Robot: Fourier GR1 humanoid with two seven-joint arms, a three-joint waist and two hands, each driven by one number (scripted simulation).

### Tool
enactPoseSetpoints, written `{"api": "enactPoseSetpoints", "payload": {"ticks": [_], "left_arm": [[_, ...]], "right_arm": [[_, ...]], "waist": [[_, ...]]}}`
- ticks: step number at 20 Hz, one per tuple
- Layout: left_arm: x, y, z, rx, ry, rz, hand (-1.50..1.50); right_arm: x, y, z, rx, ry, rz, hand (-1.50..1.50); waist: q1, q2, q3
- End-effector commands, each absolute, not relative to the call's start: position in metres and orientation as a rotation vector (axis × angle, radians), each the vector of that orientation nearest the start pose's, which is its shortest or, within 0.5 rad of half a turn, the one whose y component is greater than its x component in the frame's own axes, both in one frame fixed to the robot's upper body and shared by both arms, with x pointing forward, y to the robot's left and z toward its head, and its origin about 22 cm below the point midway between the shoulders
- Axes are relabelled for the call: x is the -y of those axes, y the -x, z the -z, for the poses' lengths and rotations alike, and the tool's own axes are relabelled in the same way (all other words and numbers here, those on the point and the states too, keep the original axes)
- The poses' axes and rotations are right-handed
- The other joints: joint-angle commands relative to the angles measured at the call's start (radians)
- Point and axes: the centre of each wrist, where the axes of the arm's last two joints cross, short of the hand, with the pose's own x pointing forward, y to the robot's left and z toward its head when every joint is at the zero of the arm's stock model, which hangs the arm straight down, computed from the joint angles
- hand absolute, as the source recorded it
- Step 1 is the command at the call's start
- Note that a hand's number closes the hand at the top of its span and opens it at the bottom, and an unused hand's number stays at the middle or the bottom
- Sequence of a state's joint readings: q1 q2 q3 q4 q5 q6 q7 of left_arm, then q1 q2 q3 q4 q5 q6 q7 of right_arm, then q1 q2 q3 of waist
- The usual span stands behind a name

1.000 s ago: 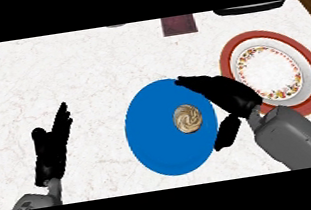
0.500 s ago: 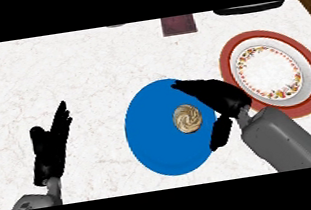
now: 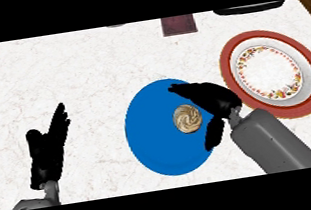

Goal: Pick the cupcake from the plate and place it in the plate

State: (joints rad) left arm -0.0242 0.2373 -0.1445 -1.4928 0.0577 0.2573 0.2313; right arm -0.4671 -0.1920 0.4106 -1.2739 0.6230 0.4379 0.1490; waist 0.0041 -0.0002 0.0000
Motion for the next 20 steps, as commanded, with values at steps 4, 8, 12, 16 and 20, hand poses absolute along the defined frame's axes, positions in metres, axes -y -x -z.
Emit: {"api": "enactPoseSetpoints", "payload": {"ticks": [4, 8, 12, 16, 20], "left_arm": [[-0.256, -0.257, 0.012, 1.266, -0.255, 0.025, 0.00], [-0.243, -0.229, 0.019, 1.287, -0.241, 0.033, 0.00], [-0.244, -0.243, 0.018, 1.274, -0.234, 0.029, 0.00], [-0.252, -0.242, 0.007, 1.280, -0.248, 0.030, 0.00], [-0.248, -0.235, 0.011, 1.280, -0.228, 0.041, 0.00]], "right_arm": [[0.138, -0.339, -0.035, 1.236, 0.223, -1.438, -1.50], [0.126, -0.329, -0.014, 1.211, 0.236, -1.464, -1.50], [0.133, -0.342, -0.024, 1.303, 0.252, -1.507, 1.50], [0.140, -0.330, -0.016, 1.336, 0.275, -1.512, 1.50], [0.141, -0.334, -0.005, 1.387, 0.396, -1.462, 1.50]], "waist": [[-0.001, 0.001, 0.000], [0.001, 0.000, 0.000], [0.002, 0.001, 0.000], [0.000, 0.000, 0.000], [0.004, 0.001, 0.000]]}}
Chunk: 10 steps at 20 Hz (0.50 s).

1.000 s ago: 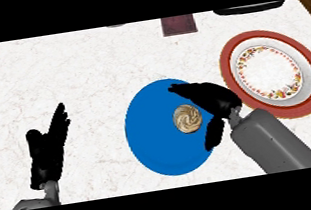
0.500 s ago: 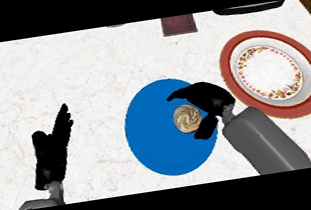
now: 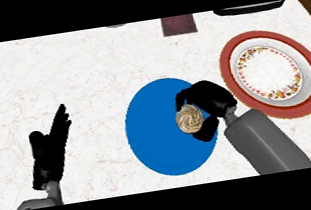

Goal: Pick the cupcake from the plate and place it in the plate

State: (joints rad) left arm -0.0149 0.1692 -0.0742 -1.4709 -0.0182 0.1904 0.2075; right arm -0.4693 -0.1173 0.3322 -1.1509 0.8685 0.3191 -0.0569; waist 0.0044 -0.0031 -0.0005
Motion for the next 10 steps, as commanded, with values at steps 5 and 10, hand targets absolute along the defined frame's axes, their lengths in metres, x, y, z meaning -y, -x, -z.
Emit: {"api": "enactPoseSetpoints", "payload": {"ticks": [5, 10], "left_arm": [[-0.252, -0.253, 0.005, 1.288, -0.235, 0.046, 0.00], [-0.244, -0.248, 0.010, 1.287, -0.238, 0.046, 0.00]], "right_arm": [[0.143, -0.356, -0.016, 1.201, 0.678, -1.099, 1.50], [0.141, -0.370, -0.038, 1.239, 0.963, -0.901, 1.50]], "waist": [[0.006, 0.008, 0.001], [0.005, 0.004, 0.001]]}}
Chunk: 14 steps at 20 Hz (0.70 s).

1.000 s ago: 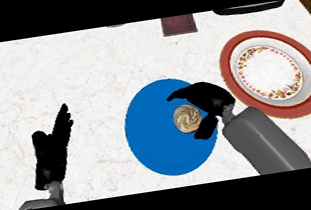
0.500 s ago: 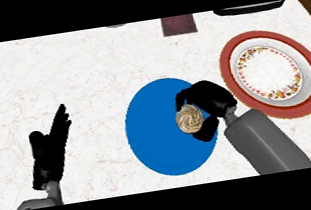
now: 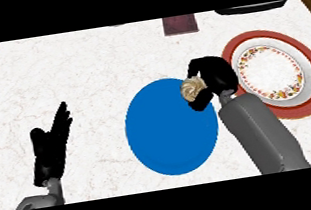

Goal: Pick the cupcake from the plate and place it in the plate

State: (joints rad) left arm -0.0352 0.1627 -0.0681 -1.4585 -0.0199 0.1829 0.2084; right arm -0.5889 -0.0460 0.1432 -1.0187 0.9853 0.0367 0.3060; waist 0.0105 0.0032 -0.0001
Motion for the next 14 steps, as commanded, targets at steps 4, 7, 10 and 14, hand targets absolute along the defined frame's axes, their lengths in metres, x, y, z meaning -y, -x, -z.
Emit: {"api": "enactPoseSetpoints", "payload": {"ticks": [4, 7, 10, 14], "left_arm": [[-0.257, -0.253, 0.013, 1.297, -0.245, 0.030, 0.00], [-0.243, -0.249, 0.016, 1.282, -0.240, 0.013, 0.00], [-0.253, -0.246, 0.019, 1.276, -0.251, 0.018, 0.00], [-0.250, -0.226, 0.012, 1.287, -0.259, 0.029, 0.00]], "right_arm": [[0.138, -0.372, -0.066, 1.342, 1.049, -0.842, 1.50], [0.130, -0.367, -0.090, 1.451, 1.134, -0.676, 1.50], [0.164, -0.364, -0.096, 1.451, 1.304, -0.563, 1.50], [0.179, -0.348, -0.120, 1.390, 1.353, -0.455, 1.50]], "waist": [[-0.011, -0.004, 0.000], [-0.019, -0.007, 0.000], [-0.022, -0.006, 0.000], [-0.014, -0.009, 0.000]]}}
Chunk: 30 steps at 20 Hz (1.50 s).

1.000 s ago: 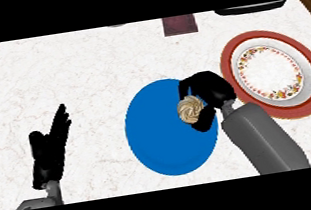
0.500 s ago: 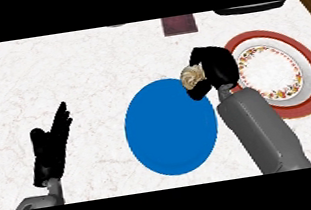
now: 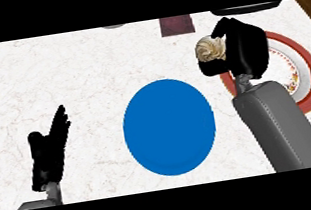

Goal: Pick the cupcake from the plate and place it in the plate

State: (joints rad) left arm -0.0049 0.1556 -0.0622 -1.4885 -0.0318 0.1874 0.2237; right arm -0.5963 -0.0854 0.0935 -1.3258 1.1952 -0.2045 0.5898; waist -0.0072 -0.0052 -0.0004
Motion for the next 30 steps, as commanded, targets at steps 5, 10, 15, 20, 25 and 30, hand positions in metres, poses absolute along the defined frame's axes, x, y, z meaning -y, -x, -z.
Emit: {"api": "enactPoseSetpoints", "payload": {"ticks": [5, 10, 15, 20, 25, 30], "left_arm": [[-0.268, -0.258, -0.005, 1.280, -0.249, 0.024, 0.00], [-0.248, -0.247, 0.017, 1.268, -0.234, 0.028, 0.00], [-0.241, -0.247, 0.010, 1.289, -0.230, 0.042, 0.00], [-0.253, -0.242, -0.006, 1.296, -0.231, 0.046, 0.00], [-0.258, -0.259, 0.024, 1.284, -0.247, 0.037, 0.00], [-0.270, -0.247, 0.011, 1.293, -0.231, 0.038, 0.00]], "right_arm": [[0.219, -0.356, -0.126, 1.321, 1.335, -0.403, 1.50], [0.237, -0.375, -0.128, 1.271, 1.354, -0.380, 1.50], [0.285, -0.395, -0.105, 1.170, 1.359, -0.405, 1.50], [0.311, -0.393, -0.078, 1.083, 1.256, -0.443, 1.50], [0.312, -0.393, -0.058, 1.031, 1.073, -0.503, 1.50], [0.349, -0.378, -0.024, 0.881, 0.939, -0.584, -1.50]], "waist": [[0.006, 0.005, 0.001], [0.012, 0.006, 0.000], [0.020, 0.009, 0.001], [0.023, 0.008, 0.001], [0.010, 0.009, 0.000], [0.019, 0.008, 0.001]]}}
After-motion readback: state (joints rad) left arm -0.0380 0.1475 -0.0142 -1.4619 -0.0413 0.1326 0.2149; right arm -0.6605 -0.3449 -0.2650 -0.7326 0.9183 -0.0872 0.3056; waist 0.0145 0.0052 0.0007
